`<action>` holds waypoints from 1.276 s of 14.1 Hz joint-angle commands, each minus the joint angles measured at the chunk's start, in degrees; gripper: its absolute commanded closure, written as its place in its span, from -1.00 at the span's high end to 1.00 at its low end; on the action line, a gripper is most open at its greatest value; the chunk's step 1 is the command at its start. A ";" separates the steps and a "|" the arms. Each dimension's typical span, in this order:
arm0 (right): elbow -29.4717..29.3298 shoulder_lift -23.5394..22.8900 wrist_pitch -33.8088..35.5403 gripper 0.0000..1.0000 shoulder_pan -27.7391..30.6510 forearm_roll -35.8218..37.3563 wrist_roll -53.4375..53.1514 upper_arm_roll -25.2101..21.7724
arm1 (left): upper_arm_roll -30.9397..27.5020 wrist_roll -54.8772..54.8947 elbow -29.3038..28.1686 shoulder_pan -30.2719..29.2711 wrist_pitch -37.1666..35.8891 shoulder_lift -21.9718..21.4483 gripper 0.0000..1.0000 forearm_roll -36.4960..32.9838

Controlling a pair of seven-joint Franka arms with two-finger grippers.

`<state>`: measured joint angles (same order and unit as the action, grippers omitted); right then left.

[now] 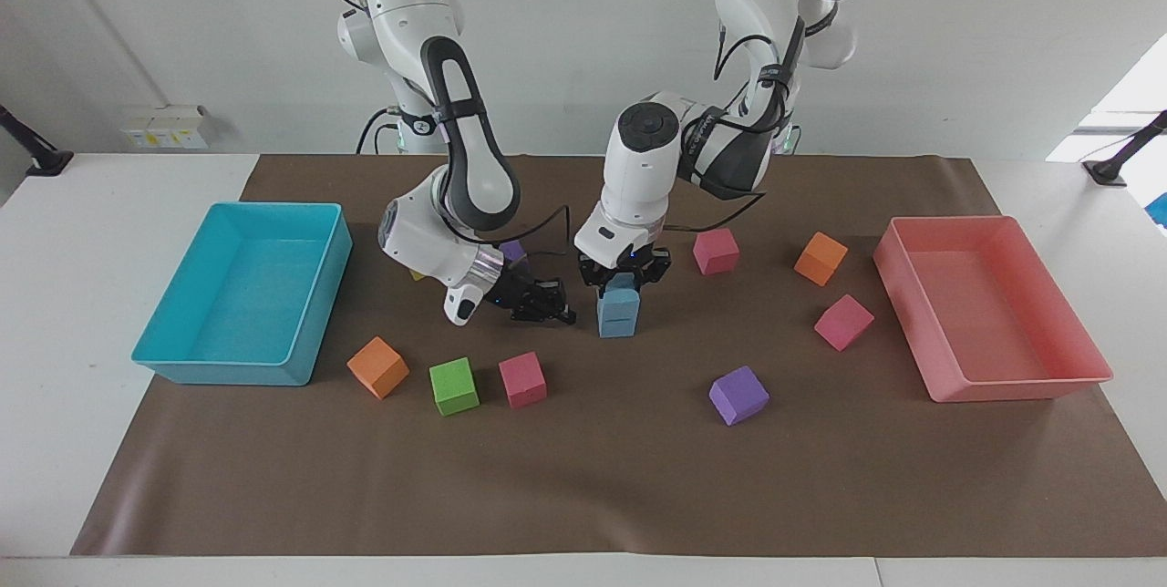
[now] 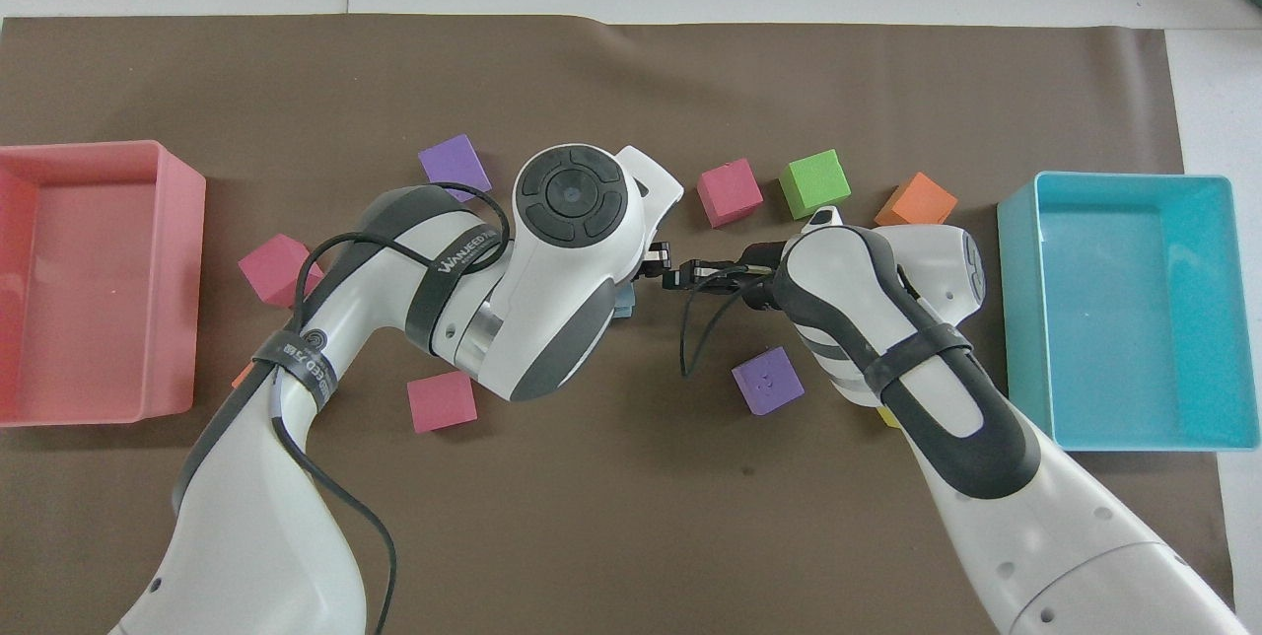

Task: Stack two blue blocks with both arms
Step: 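Carry the blue cube with the left gripper above the center cube, then lower the blue cube onto the center cube and open the left gripper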

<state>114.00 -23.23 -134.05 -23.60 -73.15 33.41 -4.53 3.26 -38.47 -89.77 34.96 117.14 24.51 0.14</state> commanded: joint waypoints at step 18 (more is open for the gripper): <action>1.40 1.26 -1.21 -1.00 0.14 -2.08 1.75 0.22 | -0.98 -0.46 -2.25 1.43 1.60 -0.70 -1.00 -2.25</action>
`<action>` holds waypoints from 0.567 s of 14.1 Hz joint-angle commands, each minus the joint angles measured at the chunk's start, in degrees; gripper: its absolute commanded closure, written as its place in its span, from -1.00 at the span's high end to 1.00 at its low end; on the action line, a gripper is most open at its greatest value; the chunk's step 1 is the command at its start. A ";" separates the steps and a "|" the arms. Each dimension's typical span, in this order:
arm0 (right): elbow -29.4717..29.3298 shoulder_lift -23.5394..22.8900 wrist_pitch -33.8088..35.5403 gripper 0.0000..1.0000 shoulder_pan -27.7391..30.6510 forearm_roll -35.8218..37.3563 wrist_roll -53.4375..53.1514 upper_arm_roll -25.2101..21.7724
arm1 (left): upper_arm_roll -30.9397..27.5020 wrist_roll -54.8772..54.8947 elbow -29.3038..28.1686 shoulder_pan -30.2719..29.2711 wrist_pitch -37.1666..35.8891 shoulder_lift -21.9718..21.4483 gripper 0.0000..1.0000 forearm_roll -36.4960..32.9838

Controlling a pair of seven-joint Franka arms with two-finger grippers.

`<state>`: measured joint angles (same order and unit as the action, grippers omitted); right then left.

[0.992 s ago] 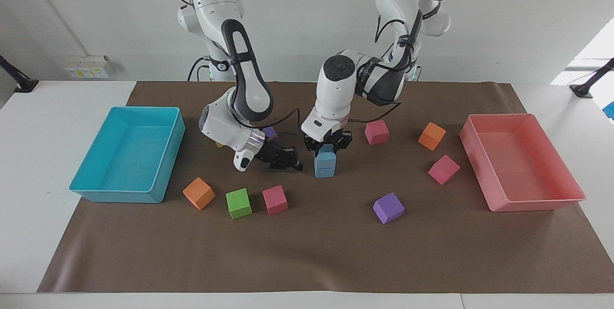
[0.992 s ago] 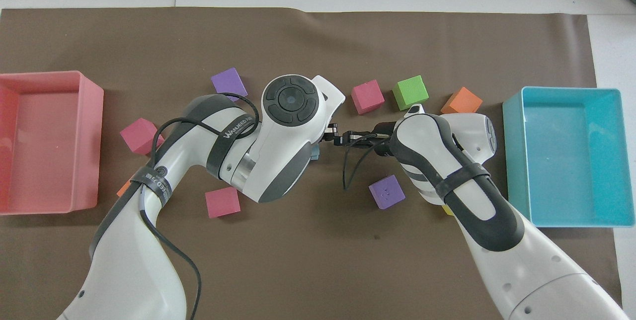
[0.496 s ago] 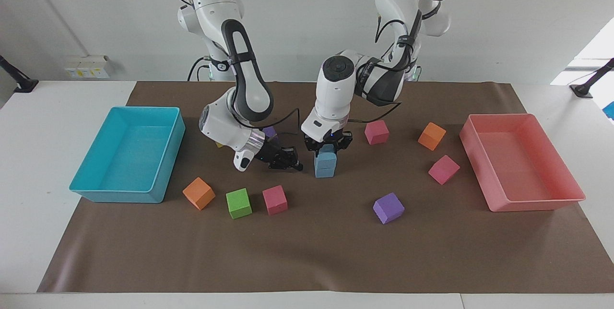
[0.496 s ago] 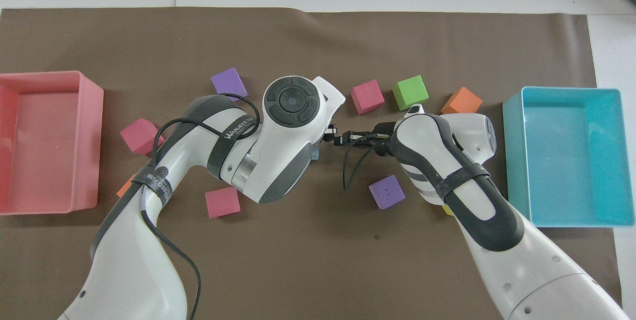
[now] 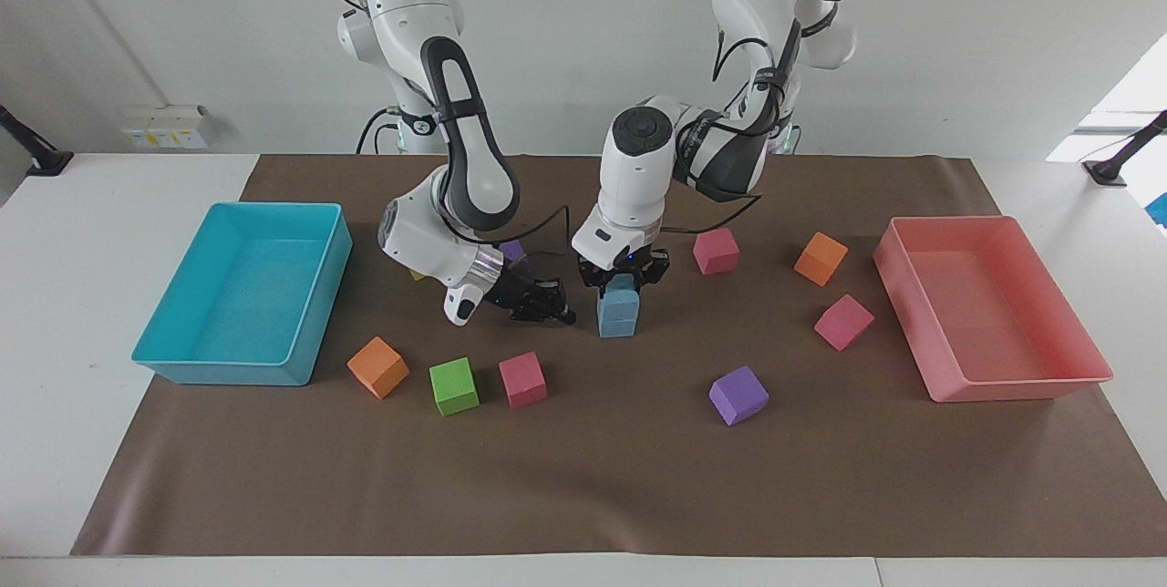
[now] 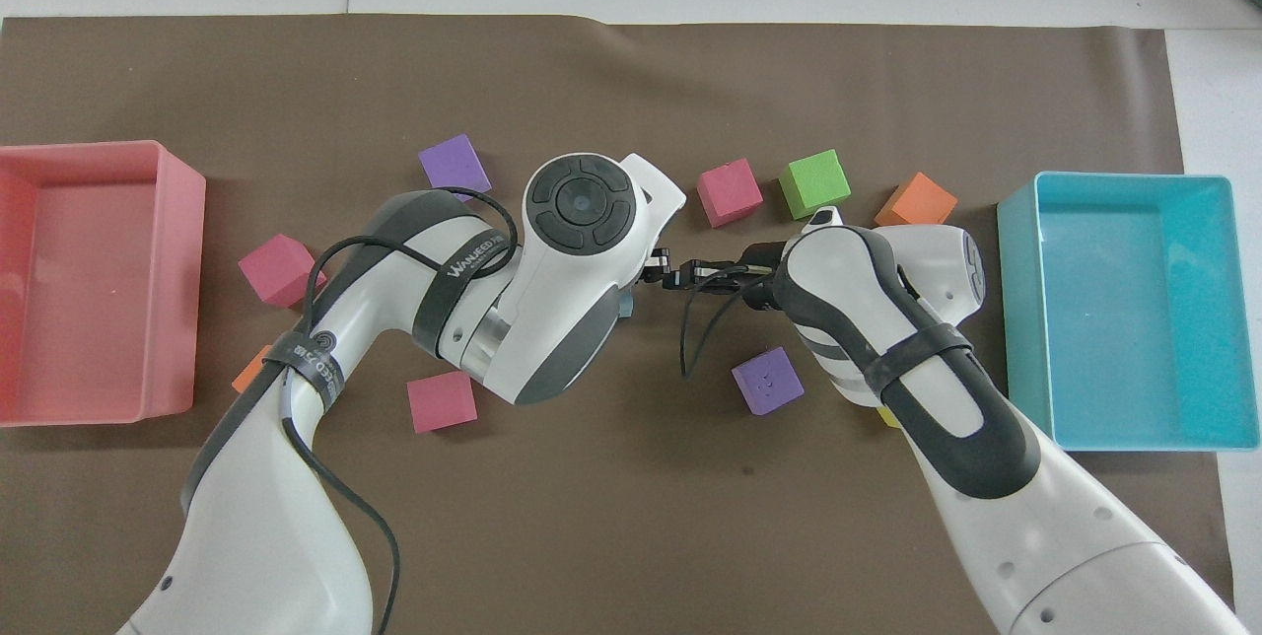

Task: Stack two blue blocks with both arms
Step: 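Lower the blue cube onto the center cube and open the left gripper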

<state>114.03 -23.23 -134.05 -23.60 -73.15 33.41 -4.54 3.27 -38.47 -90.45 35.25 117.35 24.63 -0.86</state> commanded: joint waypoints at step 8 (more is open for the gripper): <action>1.46 1.26 -1.30 -1.00 0.13 -2.08 1.66 0.24 | -0.98 0.06 -2.01 1.05 2.18 -0.90 1.00 -1.16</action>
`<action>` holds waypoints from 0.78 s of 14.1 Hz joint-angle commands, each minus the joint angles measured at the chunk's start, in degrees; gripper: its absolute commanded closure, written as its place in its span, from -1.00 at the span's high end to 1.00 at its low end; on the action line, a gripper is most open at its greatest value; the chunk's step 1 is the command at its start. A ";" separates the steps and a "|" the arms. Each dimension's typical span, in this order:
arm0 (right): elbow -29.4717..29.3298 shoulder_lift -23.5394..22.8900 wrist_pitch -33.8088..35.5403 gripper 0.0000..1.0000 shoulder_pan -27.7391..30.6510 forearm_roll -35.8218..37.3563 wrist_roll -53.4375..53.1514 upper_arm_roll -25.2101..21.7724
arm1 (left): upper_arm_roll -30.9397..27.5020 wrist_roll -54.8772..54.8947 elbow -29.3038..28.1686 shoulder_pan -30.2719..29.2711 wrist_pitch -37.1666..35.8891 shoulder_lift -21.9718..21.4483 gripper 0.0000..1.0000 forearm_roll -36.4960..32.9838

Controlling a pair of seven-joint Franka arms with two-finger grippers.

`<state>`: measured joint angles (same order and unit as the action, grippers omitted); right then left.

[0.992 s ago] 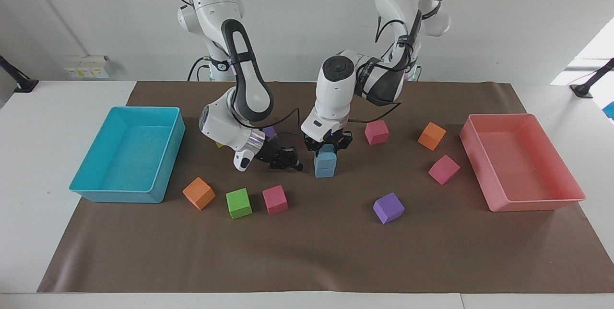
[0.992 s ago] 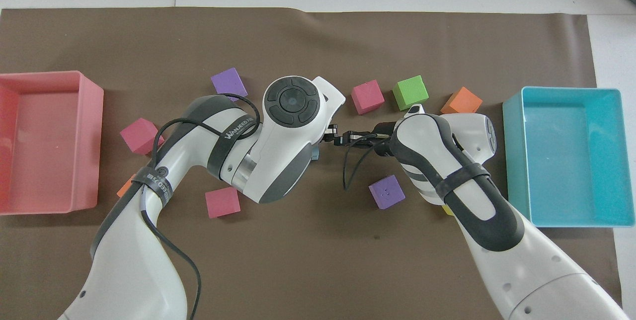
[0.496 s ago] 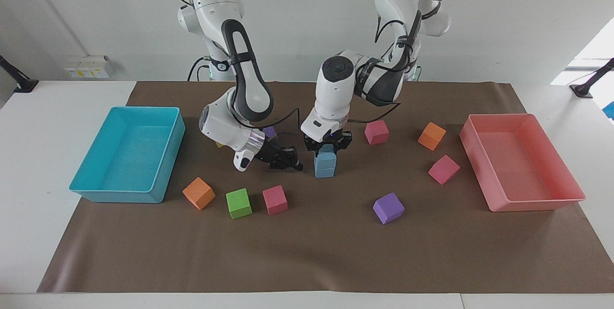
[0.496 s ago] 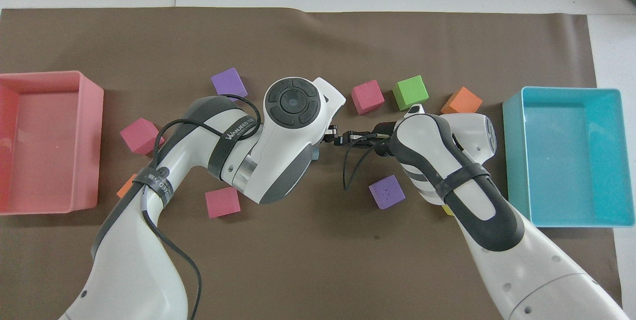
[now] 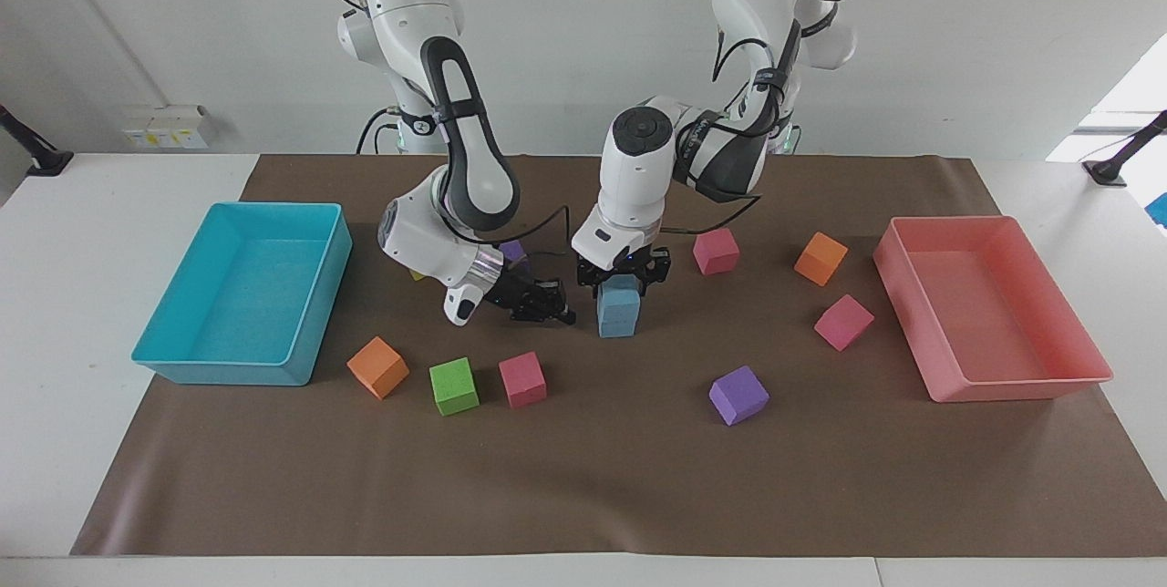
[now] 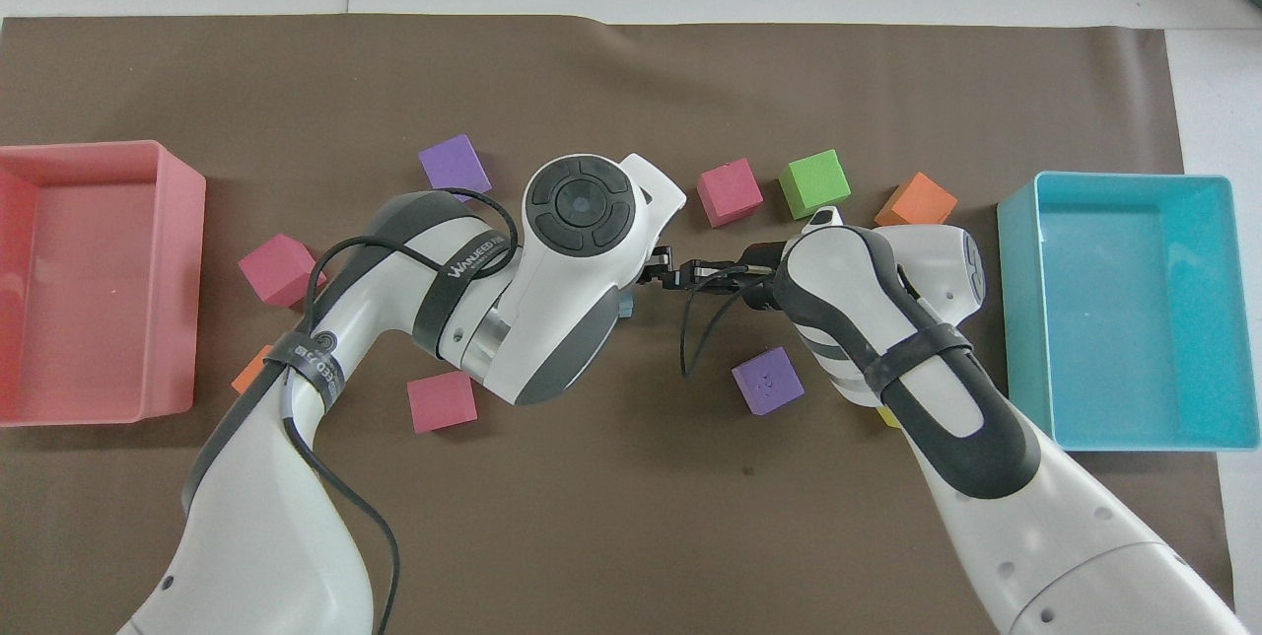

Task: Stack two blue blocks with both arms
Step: 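Lower the blue cube onto the center cube and open the left gripper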

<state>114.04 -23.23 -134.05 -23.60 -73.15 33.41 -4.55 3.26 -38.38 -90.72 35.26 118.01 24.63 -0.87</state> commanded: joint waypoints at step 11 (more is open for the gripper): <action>0.04 1.34 -1.21 -1.00 0.66 -1.03 2.28 0.15 | -0.97 -0.03 -1.57 0.51 -0.59 -4.59 1.00 -1.07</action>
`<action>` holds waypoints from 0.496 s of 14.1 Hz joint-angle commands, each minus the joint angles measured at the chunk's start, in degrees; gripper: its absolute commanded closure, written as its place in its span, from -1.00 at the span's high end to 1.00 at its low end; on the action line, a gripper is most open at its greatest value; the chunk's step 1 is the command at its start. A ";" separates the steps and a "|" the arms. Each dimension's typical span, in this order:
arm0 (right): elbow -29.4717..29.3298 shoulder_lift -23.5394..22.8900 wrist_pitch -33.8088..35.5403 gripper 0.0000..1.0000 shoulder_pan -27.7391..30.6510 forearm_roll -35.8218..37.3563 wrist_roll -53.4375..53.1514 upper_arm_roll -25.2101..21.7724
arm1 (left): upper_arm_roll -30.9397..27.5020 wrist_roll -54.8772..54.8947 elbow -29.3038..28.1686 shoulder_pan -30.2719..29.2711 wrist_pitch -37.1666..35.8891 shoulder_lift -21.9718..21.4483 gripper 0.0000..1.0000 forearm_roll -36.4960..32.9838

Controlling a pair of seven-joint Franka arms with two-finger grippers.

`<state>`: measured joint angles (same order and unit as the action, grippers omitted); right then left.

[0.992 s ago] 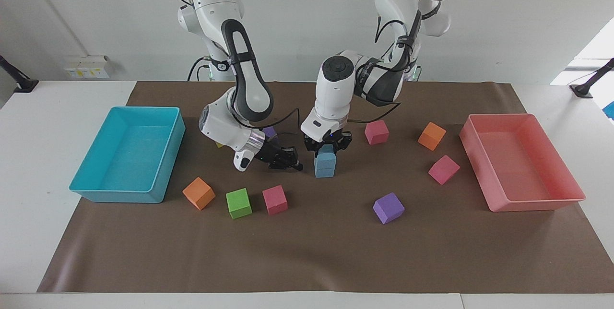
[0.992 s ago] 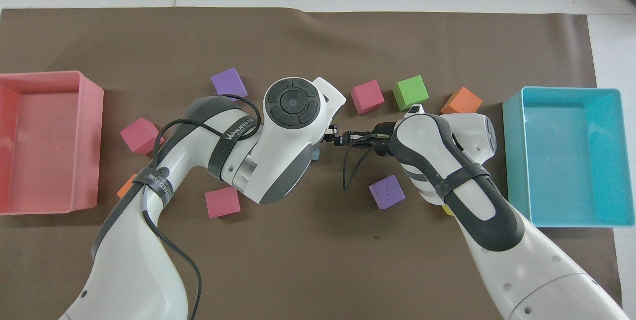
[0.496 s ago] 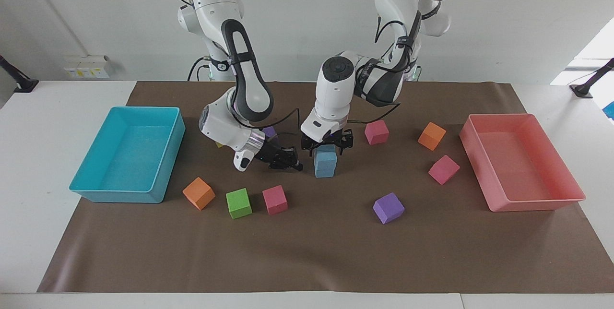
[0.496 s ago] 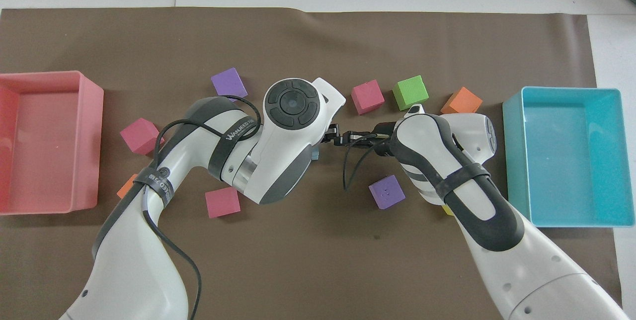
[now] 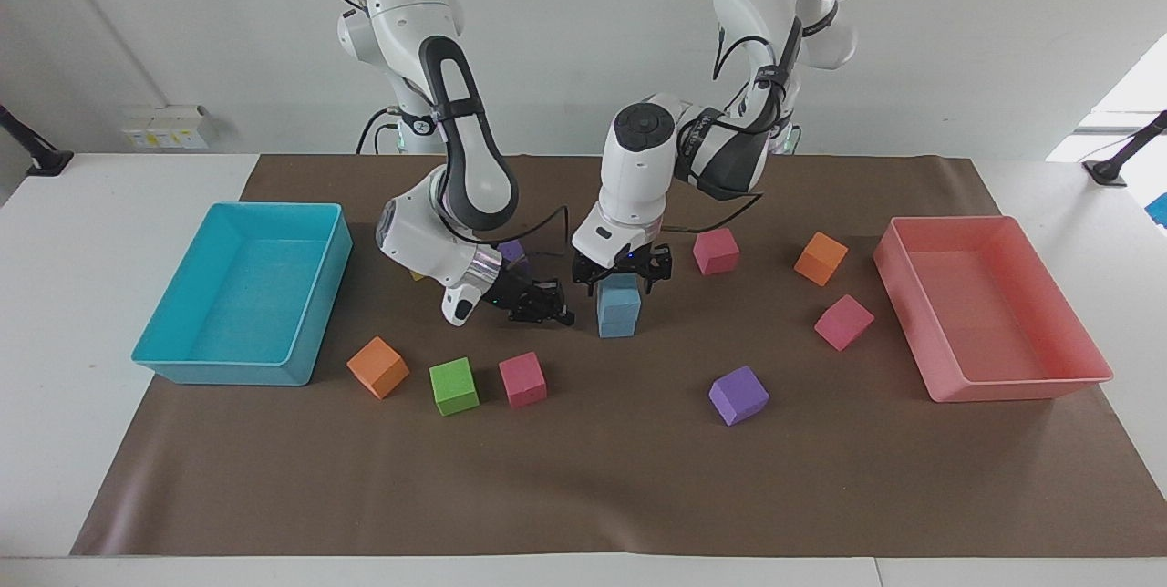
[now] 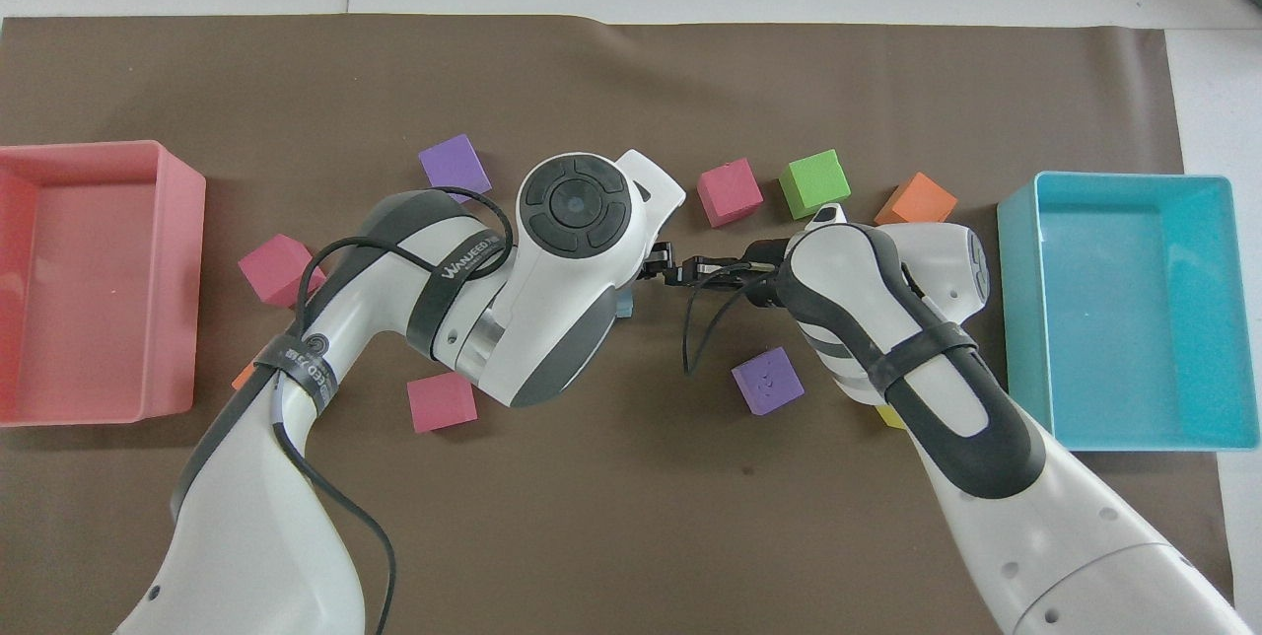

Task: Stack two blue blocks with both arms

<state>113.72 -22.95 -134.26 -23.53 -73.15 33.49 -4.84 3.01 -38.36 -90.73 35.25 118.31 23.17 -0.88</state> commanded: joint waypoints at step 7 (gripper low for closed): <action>-0.34 3.70 -0.74 0.95 2.70 9.68 1.31 -0.08 | -0.72 2.40 -1.82 -1.32 -6.78 -9.18 1.00 -0.97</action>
<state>112.75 -21.08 -134.56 -22.17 -66.42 33.59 -5.22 2.61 -37.82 -90.78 34.97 113.17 16.86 -0.89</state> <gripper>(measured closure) 0.841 0.000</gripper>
